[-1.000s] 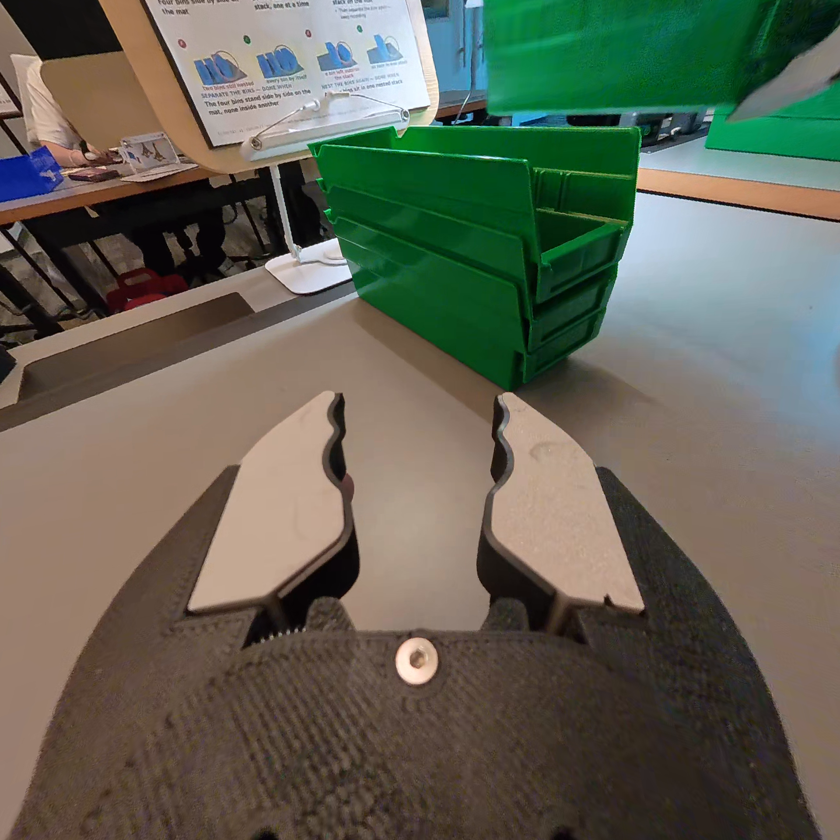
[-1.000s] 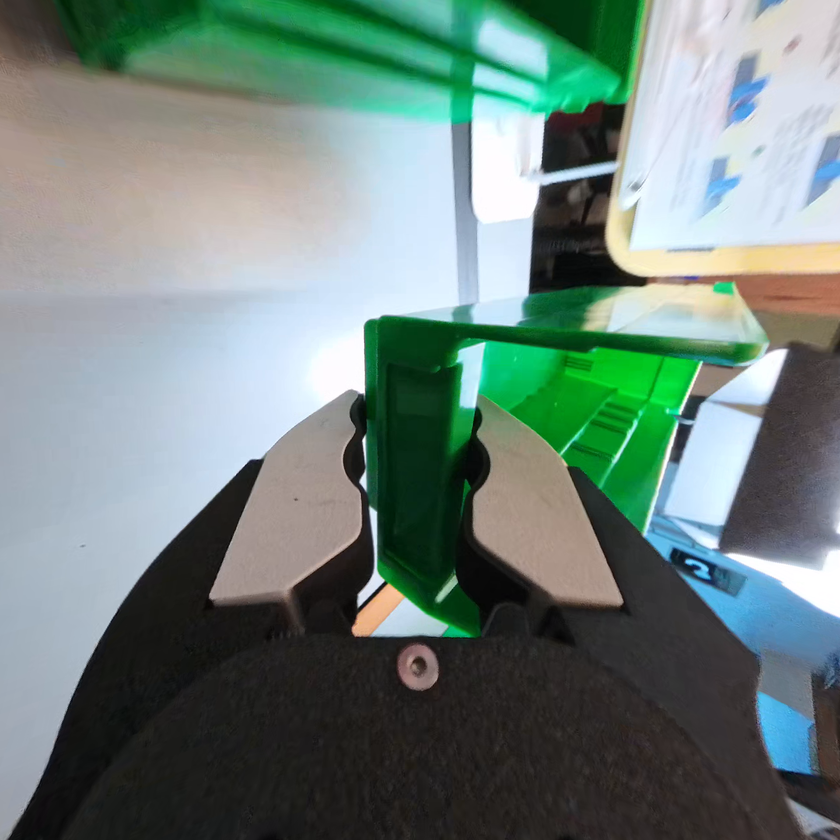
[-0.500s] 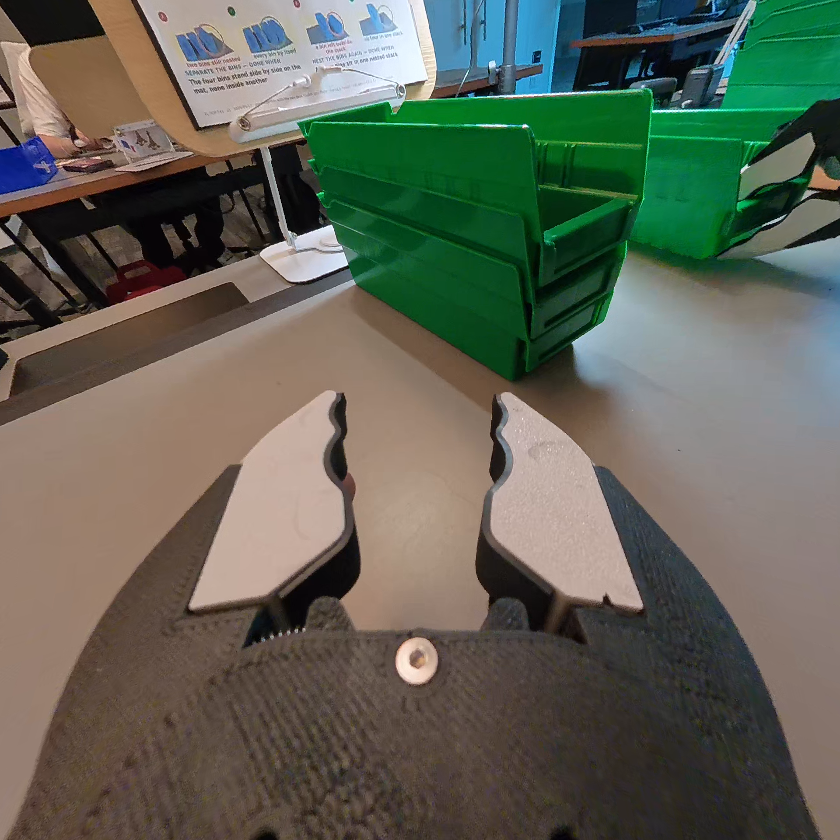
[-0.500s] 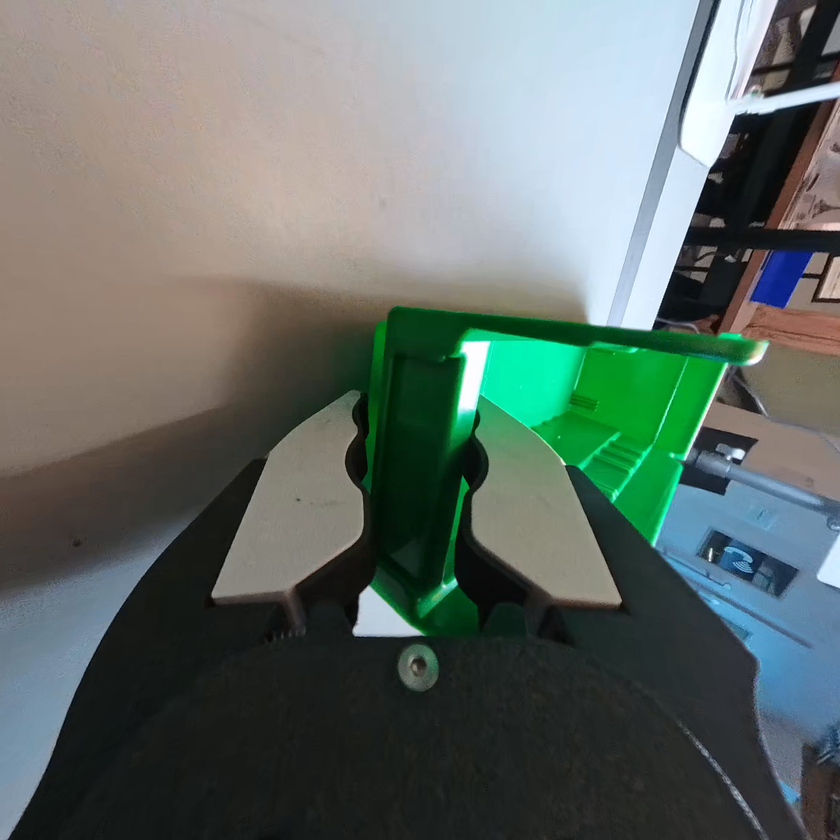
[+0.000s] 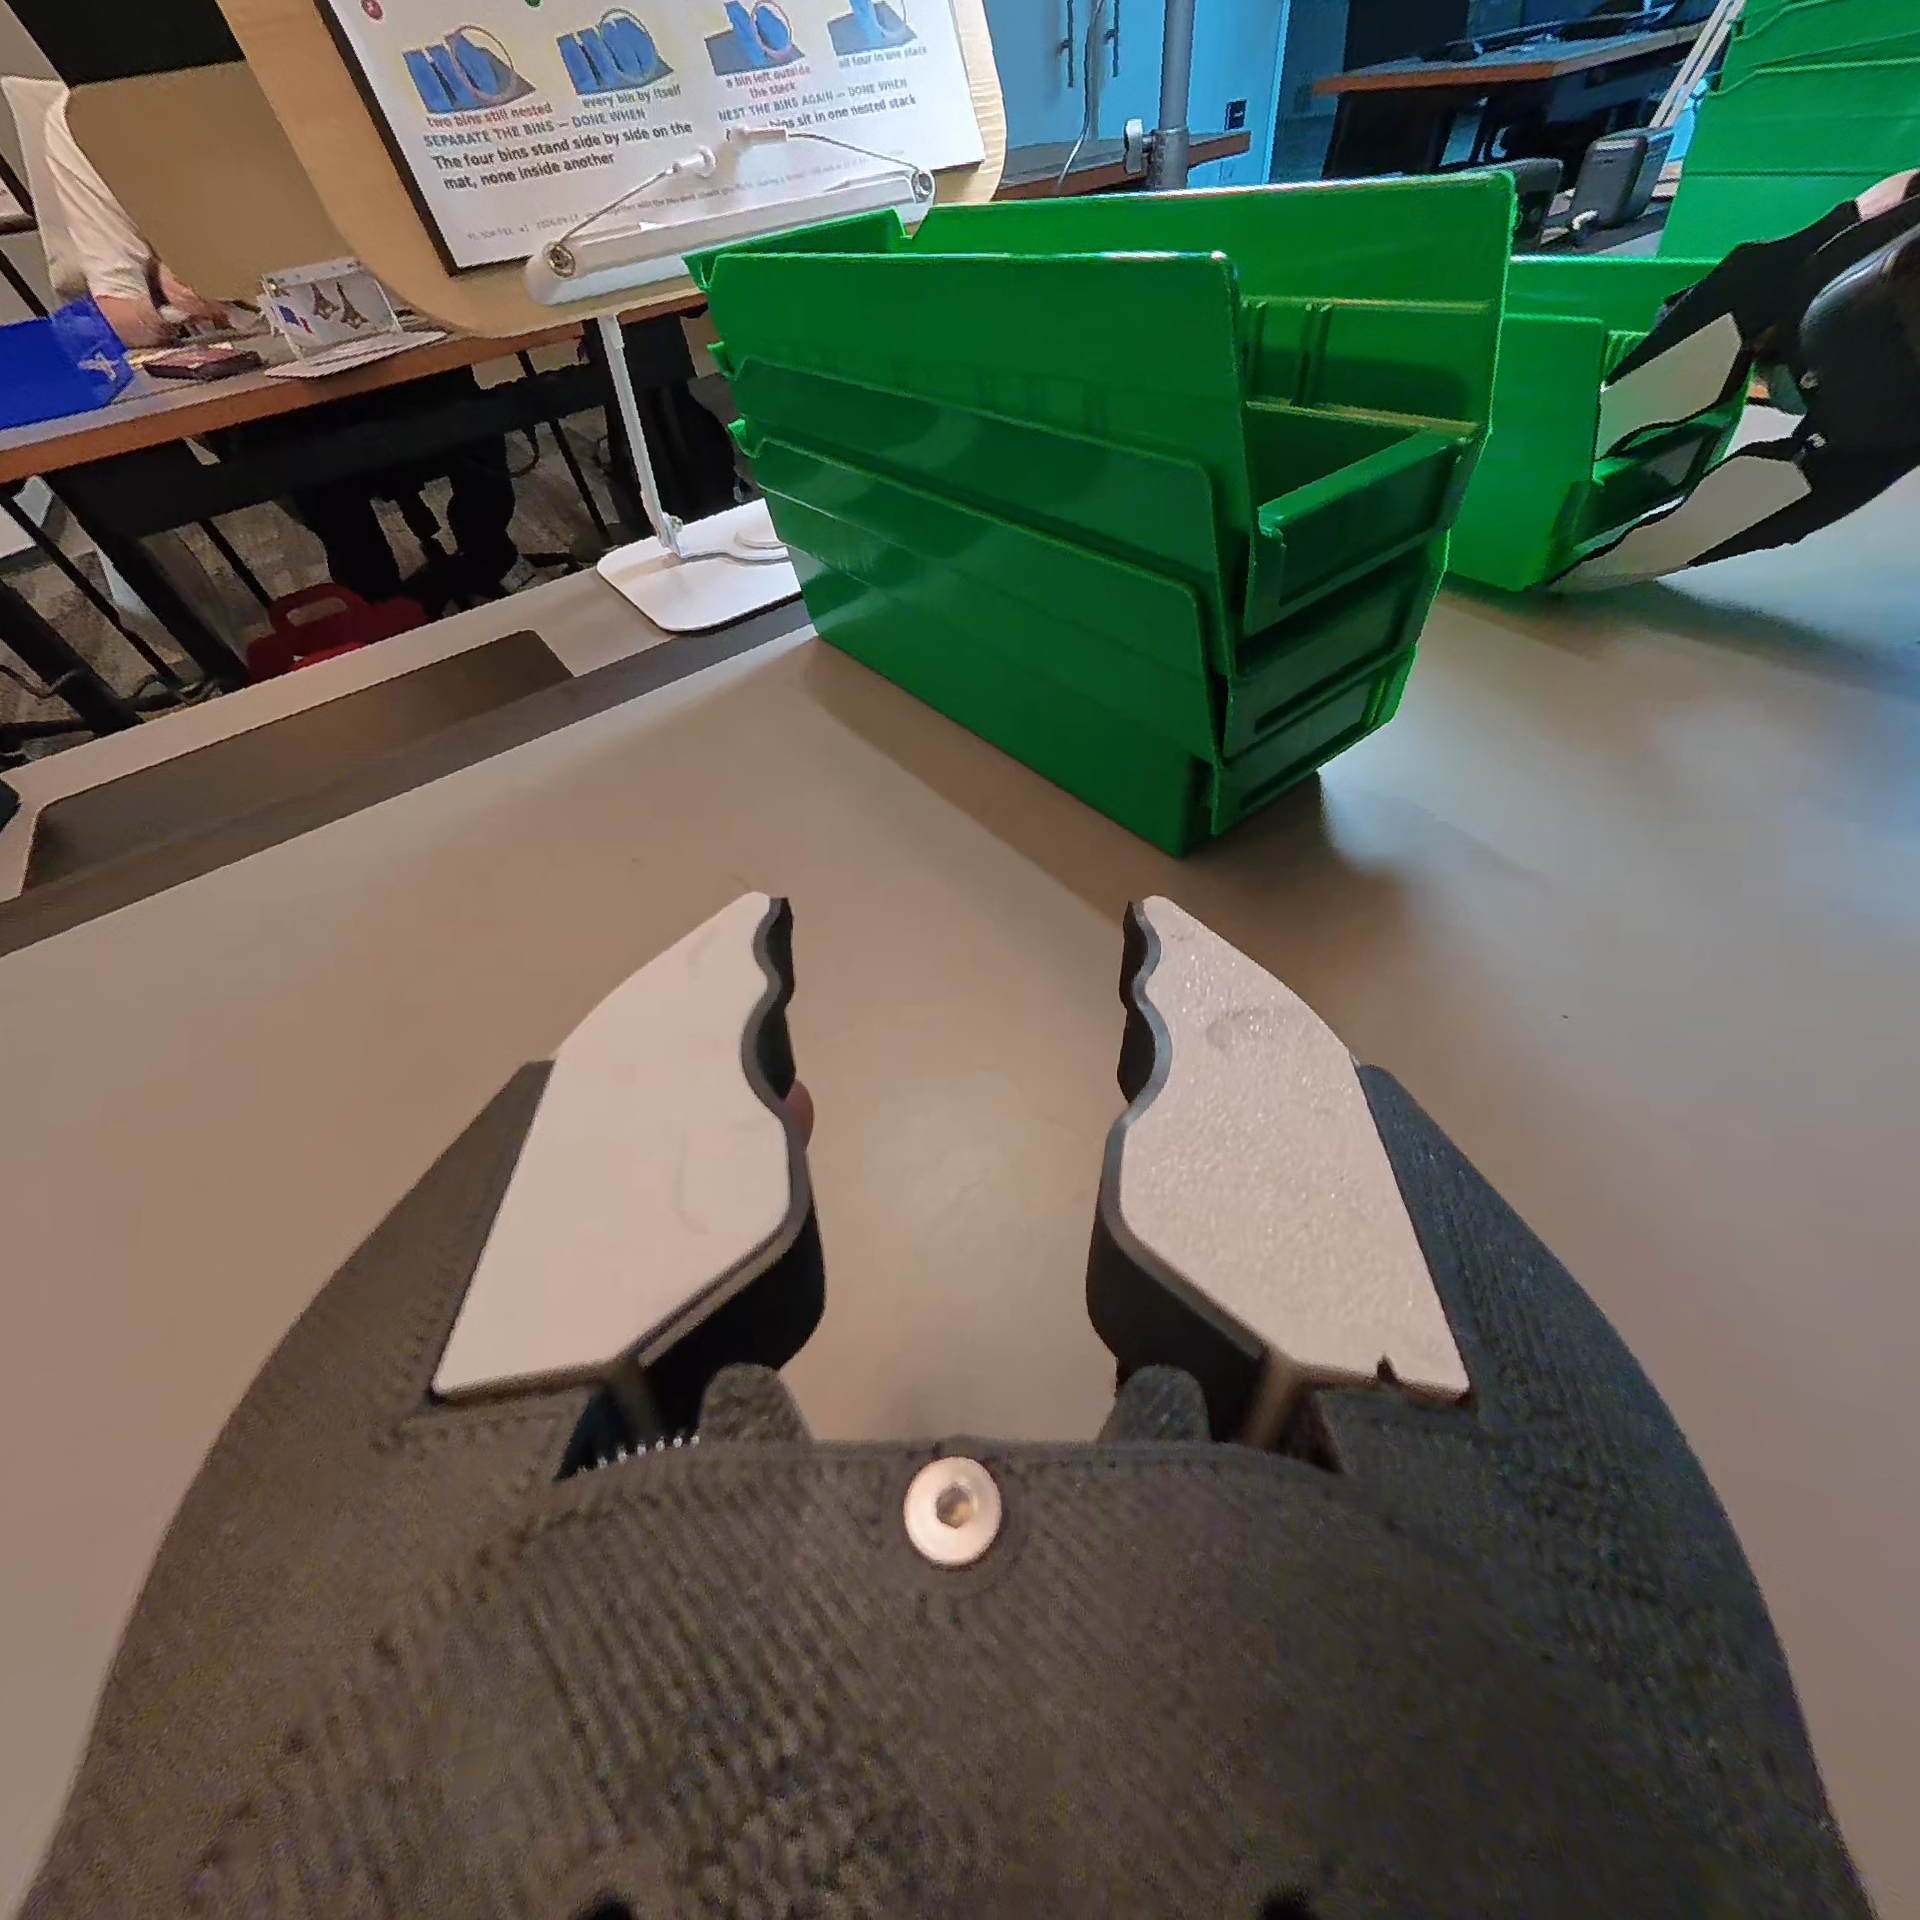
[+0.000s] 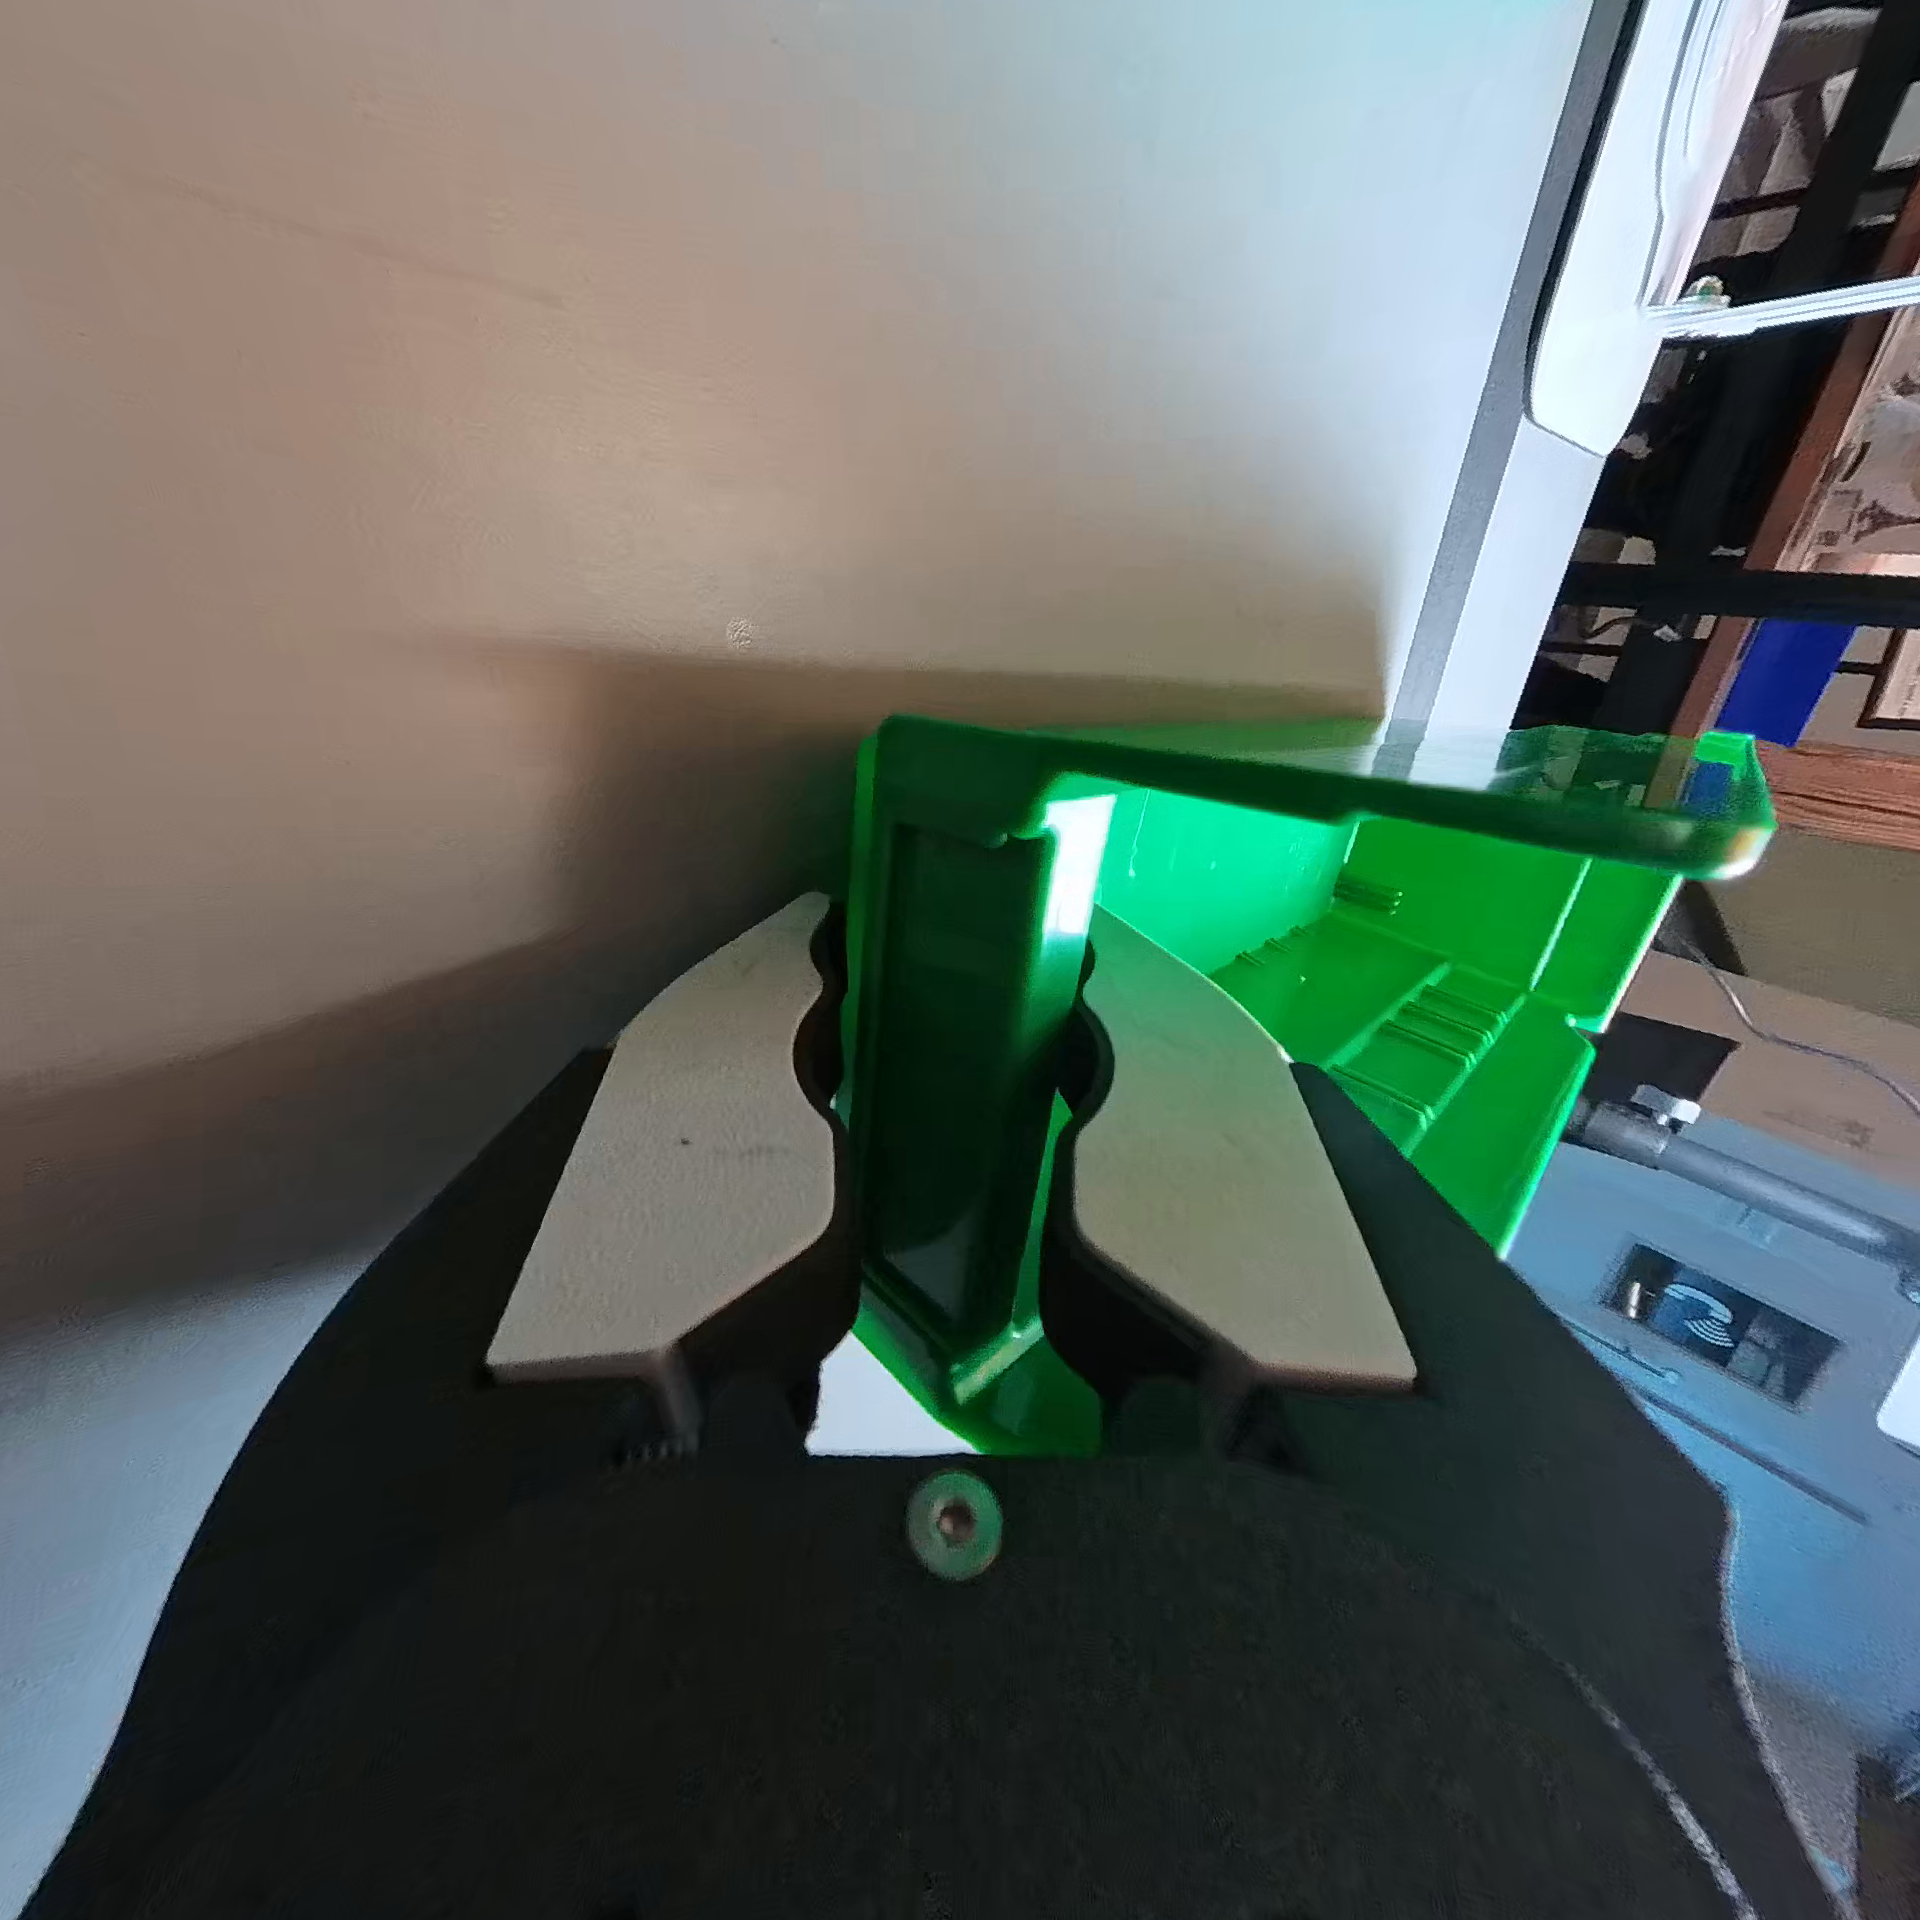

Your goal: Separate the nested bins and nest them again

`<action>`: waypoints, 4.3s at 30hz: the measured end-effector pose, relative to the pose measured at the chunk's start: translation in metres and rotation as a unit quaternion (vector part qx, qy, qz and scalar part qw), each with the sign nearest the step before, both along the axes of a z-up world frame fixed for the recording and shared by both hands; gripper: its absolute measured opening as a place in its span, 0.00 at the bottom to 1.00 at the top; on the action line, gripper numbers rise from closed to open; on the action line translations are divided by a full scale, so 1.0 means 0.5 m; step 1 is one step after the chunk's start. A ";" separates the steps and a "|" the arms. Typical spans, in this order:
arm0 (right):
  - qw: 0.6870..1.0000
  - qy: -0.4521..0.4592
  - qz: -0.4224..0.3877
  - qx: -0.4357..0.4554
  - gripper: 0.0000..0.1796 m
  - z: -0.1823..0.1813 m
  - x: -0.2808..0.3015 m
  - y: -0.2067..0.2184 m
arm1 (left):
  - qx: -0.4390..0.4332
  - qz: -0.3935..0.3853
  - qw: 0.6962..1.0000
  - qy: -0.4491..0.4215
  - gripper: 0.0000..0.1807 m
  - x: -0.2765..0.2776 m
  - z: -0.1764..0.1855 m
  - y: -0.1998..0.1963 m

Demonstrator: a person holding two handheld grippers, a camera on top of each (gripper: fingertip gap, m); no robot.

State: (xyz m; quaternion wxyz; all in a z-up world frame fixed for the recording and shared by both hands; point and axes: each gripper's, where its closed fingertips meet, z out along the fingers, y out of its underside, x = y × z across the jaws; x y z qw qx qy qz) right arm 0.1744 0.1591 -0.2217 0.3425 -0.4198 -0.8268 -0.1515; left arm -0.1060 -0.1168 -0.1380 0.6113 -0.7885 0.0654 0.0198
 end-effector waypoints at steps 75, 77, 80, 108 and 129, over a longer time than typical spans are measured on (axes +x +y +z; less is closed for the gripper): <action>0.982 -0.042 0.109 -0.151 0.16 0.220 -0.383 -0.386 | 0.005 -0.106 0.994 -0.031 0.15 0.155 -0.004 0.128; 0.982 -0.034 0.108 -0.152 0.16 0.228 -0.387 -0.382 | 0.010 -0.104 0.994 -0.030 0.13 0.152 0.000 0.128; 0.982 -0.038 0.112 -0.146 0.16 0.229 -0.390 -0.382 | 0.007 -0.105 0.994 -0.036 0.12 0.150 -0.001 0.129; 0.979 -0.014 0.141 -0.146 0.16 0.271 -0.408 -0.369 | 0.023 -0.096 0.994 -0.048 0.10 0.140 0.017 0.137; 0.976 0.051 0.133 -0.162 0.17 0.394 -0.383 -0.351 | -0.043 -0.079 0.996 -0.007 0.09 0.131 -0.036 0.143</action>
